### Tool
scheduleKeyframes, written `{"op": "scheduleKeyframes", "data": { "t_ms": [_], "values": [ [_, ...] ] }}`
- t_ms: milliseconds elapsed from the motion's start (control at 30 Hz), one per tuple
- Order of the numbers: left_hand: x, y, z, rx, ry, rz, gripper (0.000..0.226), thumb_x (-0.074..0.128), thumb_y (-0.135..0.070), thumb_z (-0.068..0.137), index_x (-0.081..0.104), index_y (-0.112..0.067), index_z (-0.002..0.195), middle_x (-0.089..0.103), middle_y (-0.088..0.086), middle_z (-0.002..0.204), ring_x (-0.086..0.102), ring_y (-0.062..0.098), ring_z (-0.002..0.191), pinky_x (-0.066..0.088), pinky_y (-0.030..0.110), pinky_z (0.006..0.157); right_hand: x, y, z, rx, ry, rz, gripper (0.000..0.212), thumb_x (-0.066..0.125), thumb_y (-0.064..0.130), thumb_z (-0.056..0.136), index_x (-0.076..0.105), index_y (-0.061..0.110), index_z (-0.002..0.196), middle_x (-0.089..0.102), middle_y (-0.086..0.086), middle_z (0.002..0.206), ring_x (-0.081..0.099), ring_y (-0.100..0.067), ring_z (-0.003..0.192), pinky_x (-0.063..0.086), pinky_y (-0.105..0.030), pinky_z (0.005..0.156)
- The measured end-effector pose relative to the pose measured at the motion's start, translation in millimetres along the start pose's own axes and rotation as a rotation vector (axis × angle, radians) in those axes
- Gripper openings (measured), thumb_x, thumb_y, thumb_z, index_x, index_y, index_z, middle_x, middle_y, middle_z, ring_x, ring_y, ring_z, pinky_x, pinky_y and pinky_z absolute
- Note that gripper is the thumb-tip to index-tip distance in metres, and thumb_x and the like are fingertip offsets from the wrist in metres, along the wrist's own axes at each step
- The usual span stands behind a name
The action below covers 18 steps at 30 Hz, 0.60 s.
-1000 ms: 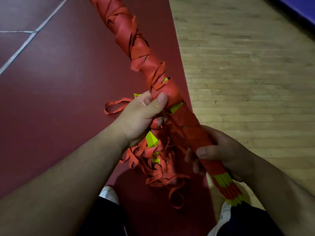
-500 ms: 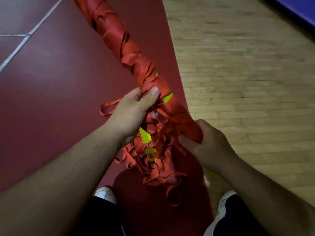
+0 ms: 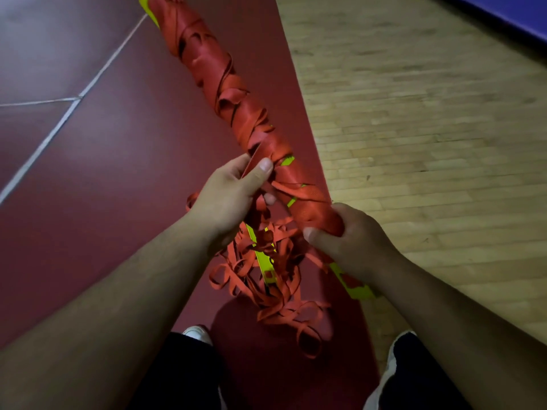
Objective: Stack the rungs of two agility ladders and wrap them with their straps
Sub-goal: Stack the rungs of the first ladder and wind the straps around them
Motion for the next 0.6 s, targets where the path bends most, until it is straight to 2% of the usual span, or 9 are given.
{"op": "scheduleKeyframes", "data": {
  "t_ms": [100,233,333,433,500,600],
  "values": [
    [-0.4,-9.7,-9.7,0.046,0.046,-0.001,0.028,0.059,-0.038,0.097,0.062,-0.015,0.114,0.062,0.004,0.072,0.059,0.016,0.056,0.047,0.032,0.051,4.7,7.3,-4.9,-0.001,0.025,0.035,0.024,0.075,0.044,0.081,0.068,0.028,0.097,0.071,0.005,0.087,0.066,-0.012,0.079,0.055,-0.033,0.071],
    [-26.7,-5.0,-9.5,0.112,-0.038,-0.025,0.041,0.065,-0.041,0.09,0.055,-0.011,0.115,0.068,0.002,0.073,0.065,0.015,0.058,0.049,0.031,0.048,26.5,16.3,0.9,-0.031,0.009,0.072,0.024,0.077,0.044,0.08,0.069,0.031,0.099,0.072,0.009,0.086,0.067,-0.007,0.078,0.053,-0.027,0.069],
    [-39.5,-0.2,2.2,0.113,-0.077,0.088,0.047,0.068,-0.046,0.087,0.053,-0.009,0.111,0.068,0.006,0.072,0.065,0.018,0.059,0.05,0.035,0.053,34.6,16.0,6.8,-0.02,0.014,0.129,0.031,0.075,0.051,0.073,0.071,0.035,0.099,0.074,0.014,0.086,0.068,-0.003,0.077,0.054,-0.022,0.068],
    [-46.0,4.5,13.3,0.105,-0.043,0.141,0.037,0.072,-0.045,0.084,0.059,-0.016,0.104,0.071,0.004,0.073,0.067,0.016,0.064,0.049,0.031,0.054,37.3,11.3,12.0,0.006,0.018,0.141,0.039,0.069,0.058,0.067,0.069,0.038,0.1,0.074,0.012,0.084,0.07,-0.006,0.073,0.059,-0.035,0.071],
    [-49.7,12.4,16.0,0.084,-0.024,0.15,0.034,0.072,-0.04,0.081,0.063,-0.017,0.105,0.072,0.001,0.082,0.069,0.014,0.073,0.053,0.028,0.062,43.6,9.3,15.3,0.016,0.048,0.157,0.043,0.073,0.062,0.063,0.067,0.04,0.099,0.075,0.009,0.084,0.072,-0.01,0.071,0.061,-0.04,0.068],
    [-63.9,18.0,15.9,0.097,-0.119,0.244,0.023,0.071,-0.032,0.089,0.063,-0.017,0.105,0.072,0.005,0.092,0.067,0.016,0.08,0.056,0.039,0.075,53.0,13.1,16.9,0.03,0.074,0.278,0.044,0.078,0.062,0.058,0.066,0.046,0.097,0.077,0.005,0.085,0.074,-0.015,0.071,0.06,-0.04,0.065]
  ]
}}
Point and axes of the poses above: each hand's wrist, its own z-axis towards the middle knuckle, its own x-axis out of the palm, y = z × x, the point moved 8 cm from there along z, towards the middle knuckle
